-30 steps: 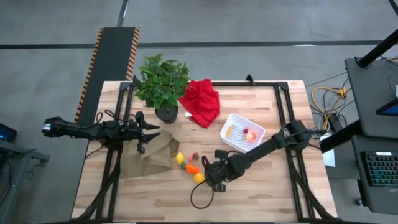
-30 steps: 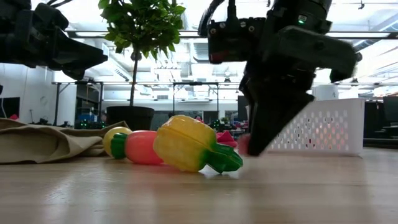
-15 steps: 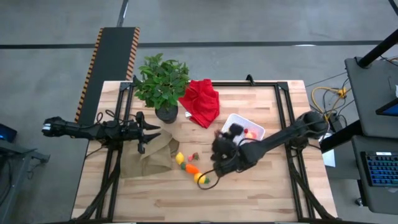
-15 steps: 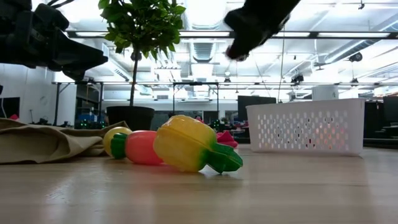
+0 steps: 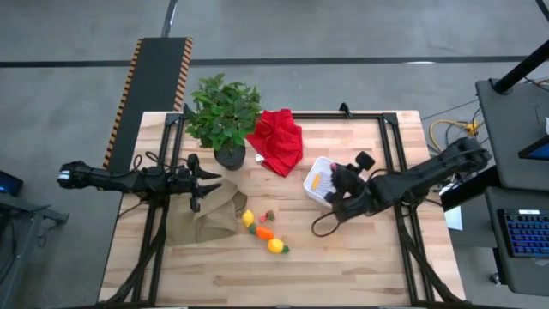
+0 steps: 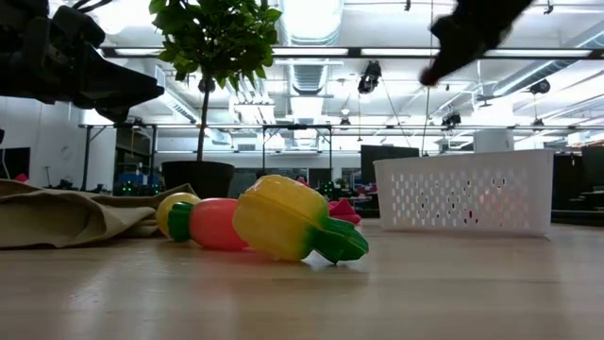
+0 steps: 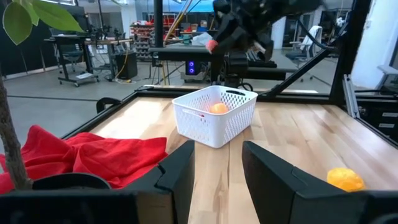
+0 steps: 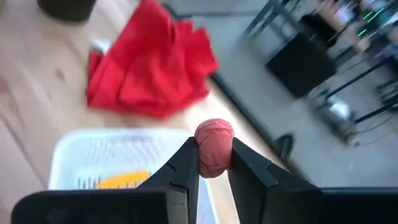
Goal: Pick and placing Produce into tupperware
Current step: Put the bottom pink apricot into the white bin
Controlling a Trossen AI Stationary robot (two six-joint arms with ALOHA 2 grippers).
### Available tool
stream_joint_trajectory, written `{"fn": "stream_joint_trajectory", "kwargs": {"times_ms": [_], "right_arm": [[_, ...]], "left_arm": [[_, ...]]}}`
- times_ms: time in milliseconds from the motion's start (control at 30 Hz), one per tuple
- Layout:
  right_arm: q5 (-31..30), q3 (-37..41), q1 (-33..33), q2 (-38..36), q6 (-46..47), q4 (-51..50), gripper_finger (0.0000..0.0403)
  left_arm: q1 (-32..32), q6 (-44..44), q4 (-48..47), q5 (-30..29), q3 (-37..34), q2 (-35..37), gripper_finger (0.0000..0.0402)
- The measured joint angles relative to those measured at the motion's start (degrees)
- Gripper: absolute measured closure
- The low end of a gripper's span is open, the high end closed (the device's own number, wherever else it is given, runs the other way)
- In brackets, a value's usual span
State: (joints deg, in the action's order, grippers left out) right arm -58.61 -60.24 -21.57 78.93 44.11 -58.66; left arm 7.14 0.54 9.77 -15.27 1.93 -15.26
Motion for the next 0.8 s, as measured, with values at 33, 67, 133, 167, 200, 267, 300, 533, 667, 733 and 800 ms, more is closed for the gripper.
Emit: {"fn": "stream_joint_trajectory", "kwargs": {"times_ms": [33,67,133,167,200,267,300,533,667,733,800], "right_arm": [[2.0,1.99,0.32,-1.8,-0.17,0.85,0.0339],[4.28,3.79,0.67,-3.51,-0.27,1.54,0.0339],[8.87,7.06,1.67,-6.71,-0.42,3.63,0.034],[11.29,8.52,2.28,-8.15,-0.44,4.52,0.034],[13.72,9.92,2.95,-9.51,-0.51,5.42,0.034],[17.81,12.23,4.37,-11.67,-0.58,7.4,0.034],[19.56,13.25,4.97,-12.58,-0.57,8.35,0.034],[32.81,15.82,9.03,-13.17,-0.6,10.69,0.034],[35.87,15.82,10.7,-10.77,-0.65,10.66,0.034],[36.13,15.82,11.73,-9.4,-1.21,10.75,0.034],[36.13,15.82,12.94,-7.82,-2.91,11.5,0.034]], "left_arm": [[-0.01,0.0,-0.06,0.02,0.0,0.03,0.0281],[0.0,0.0,-0.03,0.0,0.0,0.03,0.0281],[0.0,0.0,-0.01,0.02,0.0,0.01,0.0281],[-0.01,0.01,-0.03,-0.01,0.0,0.01,0.0281],[-0.02,0.0,-0.02,0.0,0.0,0.03,0.0281],[-0.02,0.0,-0.02,0.0,0.0,0.03,0.0281],[0.0,0.0,-0.02,0.0,0.0,0.03,0.0281],[-0.01,0.02,-0.01,0.0,0.0,0.04,0.0281],[-0.02,0.02,0.03,0.0,0.0,0.03,0.0281],[-0.01,0.01,0.07,-0.01,0.0,-0.06,0.0281],[-0.02,0.02,-0.04,-0.02,0.0,-0.07,0.0281]]}}
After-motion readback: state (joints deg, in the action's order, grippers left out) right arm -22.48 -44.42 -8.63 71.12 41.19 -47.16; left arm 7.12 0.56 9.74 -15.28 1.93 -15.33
